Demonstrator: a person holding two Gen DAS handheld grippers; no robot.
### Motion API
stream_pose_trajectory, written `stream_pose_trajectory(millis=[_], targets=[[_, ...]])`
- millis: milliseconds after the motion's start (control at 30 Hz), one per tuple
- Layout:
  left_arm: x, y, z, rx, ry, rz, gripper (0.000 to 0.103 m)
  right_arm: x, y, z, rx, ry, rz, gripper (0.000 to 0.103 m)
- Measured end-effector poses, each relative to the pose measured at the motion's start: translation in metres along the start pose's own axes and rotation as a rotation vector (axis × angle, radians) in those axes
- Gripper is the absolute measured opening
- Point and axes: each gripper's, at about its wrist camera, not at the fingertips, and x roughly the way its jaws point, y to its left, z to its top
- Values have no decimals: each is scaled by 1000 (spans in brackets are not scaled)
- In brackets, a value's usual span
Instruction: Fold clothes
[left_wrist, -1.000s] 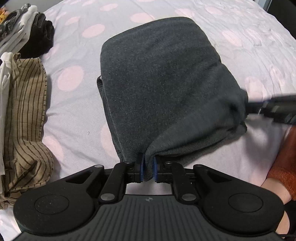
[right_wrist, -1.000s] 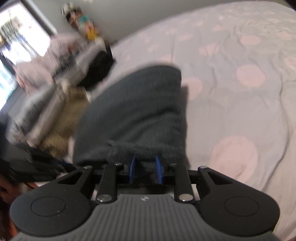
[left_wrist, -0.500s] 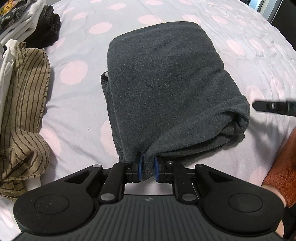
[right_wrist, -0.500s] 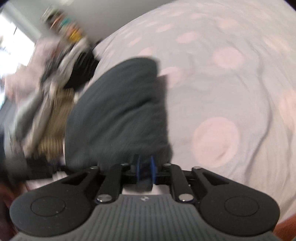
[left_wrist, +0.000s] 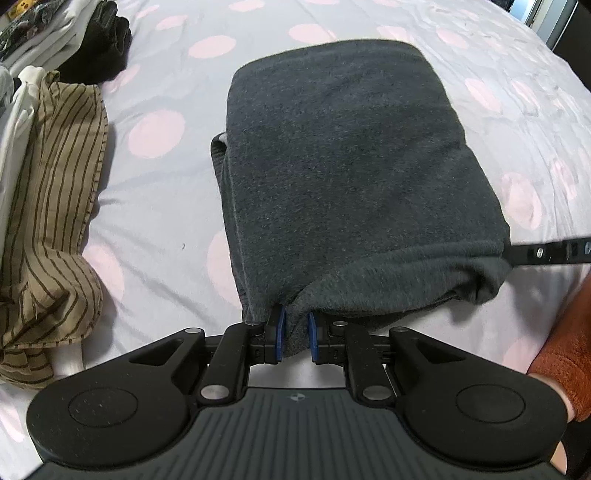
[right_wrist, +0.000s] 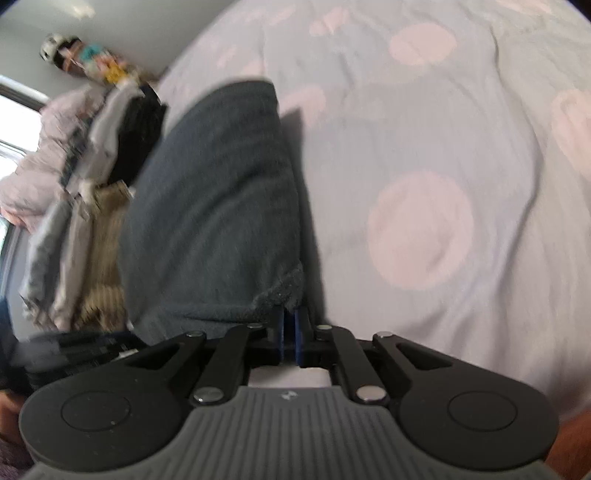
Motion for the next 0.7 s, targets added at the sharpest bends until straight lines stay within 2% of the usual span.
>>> stream_pose_trajectory(millis=[133, 267, 367, 500, 567, 700], targets=[[6, -5, 0, 26, 49, 38, 18, 17, 13, -6, -93, 87, -84, 0], [7, -6, -3, 48, 117, 48, 23, 13, 19, -12, -140, 86, -101, 0], [-7, 3, -8, 11, 66, -22, 25, -2, 18, -14, -143, 23, -75, 5], [-37, 15, -17, -24, -61, -142, 41, -27, 19, -14, -161, -115, -6, 5], [-50, 22, -18, -49, -126, -171, 48, -35, 20, -13, -157, -174, 6, 5], [-67, 40, -6, -132, -285, -191, 49, -42, 28, -8, -178, -296, -16, 5]])
